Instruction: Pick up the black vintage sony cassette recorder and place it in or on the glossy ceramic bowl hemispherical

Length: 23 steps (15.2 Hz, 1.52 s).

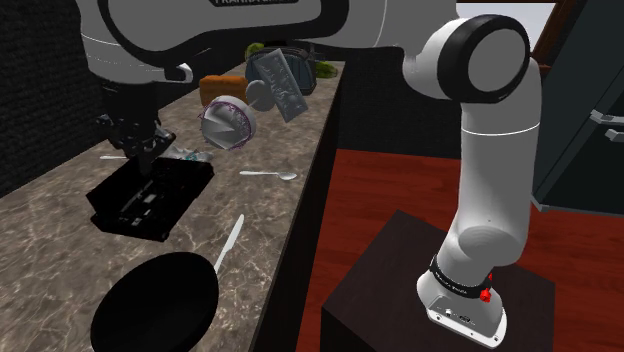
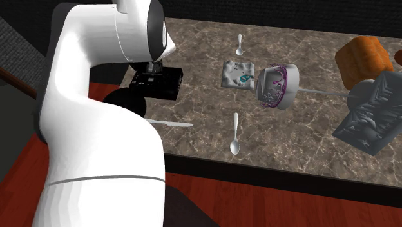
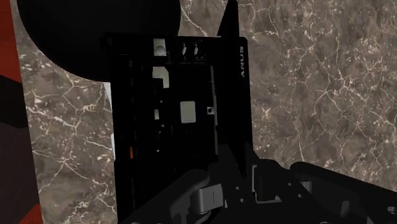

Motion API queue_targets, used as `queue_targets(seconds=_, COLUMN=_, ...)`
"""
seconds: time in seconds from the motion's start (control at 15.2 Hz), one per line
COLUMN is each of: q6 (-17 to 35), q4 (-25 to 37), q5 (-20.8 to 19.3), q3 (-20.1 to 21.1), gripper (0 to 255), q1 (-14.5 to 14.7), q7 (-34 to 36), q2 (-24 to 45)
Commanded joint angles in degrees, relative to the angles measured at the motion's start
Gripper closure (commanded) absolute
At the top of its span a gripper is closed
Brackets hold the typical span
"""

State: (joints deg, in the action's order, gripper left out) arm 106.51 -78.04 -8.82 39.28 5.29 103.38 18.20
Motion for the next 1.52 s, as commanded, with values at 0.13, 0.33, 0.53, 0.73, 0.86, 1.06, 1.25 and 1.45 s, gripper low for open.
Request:
queue_targets(seconds=0.13, q6=0.5, q4=-2.7, q5=0.2, q3=1.5, gripper=255, q1=2.3, q7=4.3, q2=-2.6)
queue_targets(seconds=0.33, q6=0.5, q4=-3.9, q5=0.1, q3=2.6, gripper=255, q1=4.3, q7=7.7, q2=-4.1)
queue_targets(seconds=0.53, q6=0.2, q4=-4.4, q5=-0.4, q3=3.7, gripper=255, q1=6.6, q7=11.3, q2=-4.9)
queue_targets(seconds=0.73, q6=0.7, q4=-5.3, q5=-0.9, q3=4.4, gripper=255, q1=8.1, q7=13.8, q2=-5.4)
queue_targets(seconds=0.86, q6=2.3, q4=-7.3, q5=-0.6, q3=4.4, gripper=255, q1=7.7, q7=13.7, q2=-5.7)
queue_targets(seconds=1.06, q6=4.8, q4=-10.1, q5=-0.4, q3=4.3, gripper=255, q1=7.3, q7=13.6, q2=-6.1)
queue_targets(seconds=1.25, q6=7.2, q4=-12.6, q5=-0.2, q3=4.3, gripper=255, q1=7.0, q7=13.6, q2=-6.4)
queue_targets(seconds=1.45, q6=9.5, q4=-15.0, q5=-0.3, q3=4.2, gripper=255, q1=6.8, q7=13.7, q2=-6.5)
